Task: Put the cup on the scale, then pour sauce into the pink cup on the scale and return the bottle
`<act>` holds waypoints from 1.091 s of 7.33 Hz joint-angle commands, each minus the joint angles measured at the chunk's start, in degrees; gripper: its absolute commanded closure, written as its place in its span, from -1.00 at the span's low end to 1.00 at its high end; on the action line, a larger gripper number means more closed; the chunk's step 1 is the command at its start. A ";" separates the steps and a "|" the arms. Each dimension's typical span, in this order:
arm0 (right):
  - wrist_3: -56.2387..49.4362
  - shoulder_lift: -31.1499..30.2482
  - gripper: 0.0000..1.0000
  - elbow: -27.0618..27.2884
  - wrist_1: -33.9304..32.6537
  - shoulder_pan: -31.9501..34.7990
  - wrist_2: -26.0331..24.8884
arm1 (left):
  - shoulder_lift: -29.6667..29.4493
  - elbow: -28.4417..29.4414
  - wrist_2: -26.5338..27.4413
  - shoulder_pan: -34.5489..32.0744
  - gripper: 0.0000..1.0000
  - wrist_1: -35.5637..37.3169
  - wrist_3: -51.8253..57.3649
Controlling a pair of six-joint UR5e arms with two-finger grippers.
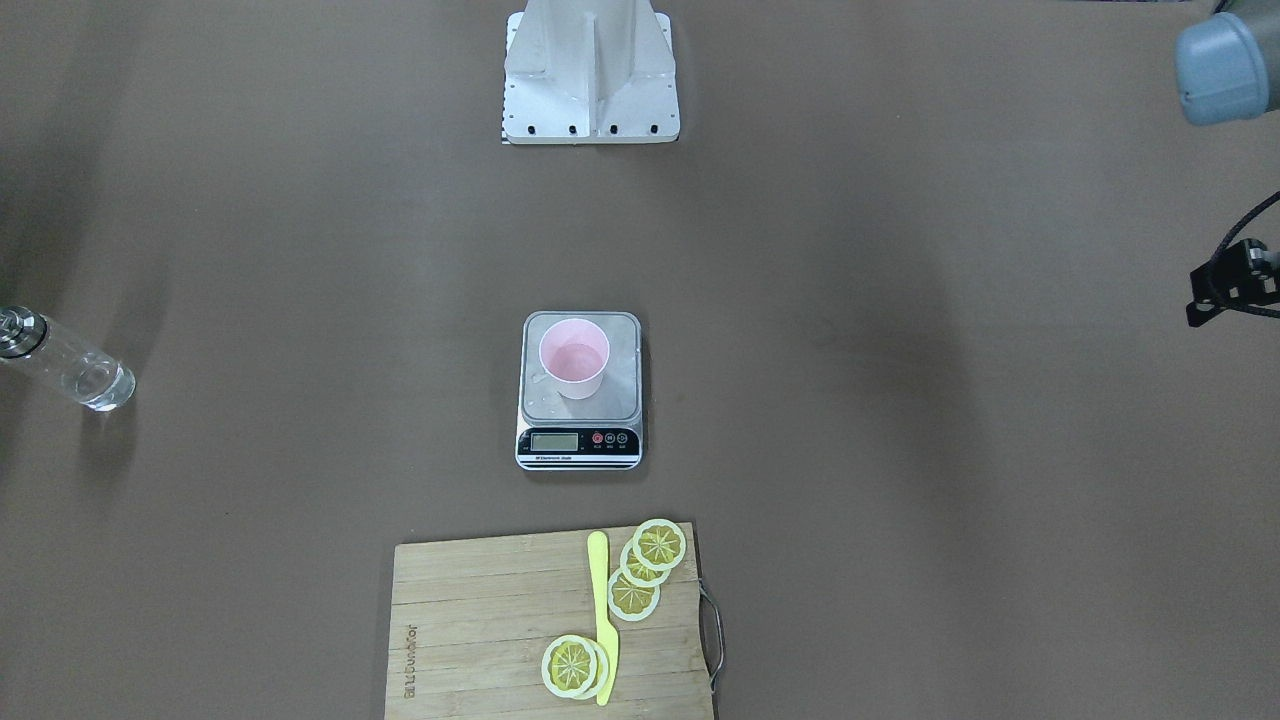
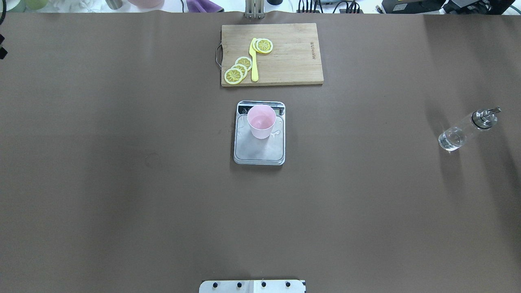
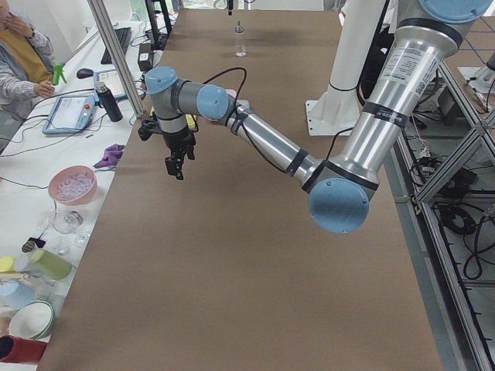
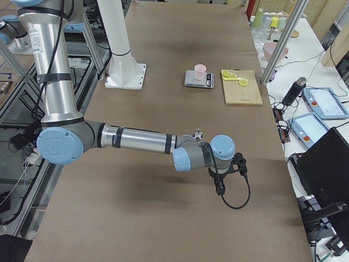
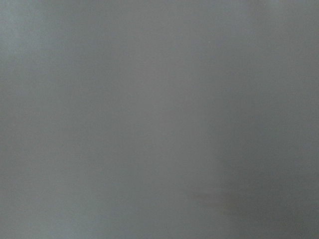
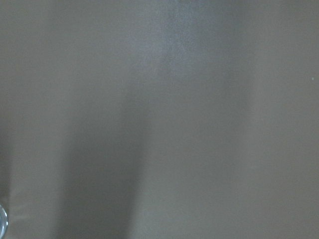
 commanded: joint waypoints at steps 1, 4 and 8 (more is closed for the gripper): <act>-8.57 -1.10 -1.00 5.04 -10.11 2.98 -1.05 | 0.75 8.88 0.00 -7.24 -0.95 -0.83 15.87; -8.59 -7.60 -1.00 11.98 -11.70 2.90 -2.10 | 5.99 21.75 -0.09 -13.07 -0.95 -13.09 22.64; -8.59 -7.96 -1.00 14.37 -15.23 2.99 -2.72 | 12.62 19.59 0.09 -15.19 -0.96 -20.61 12.89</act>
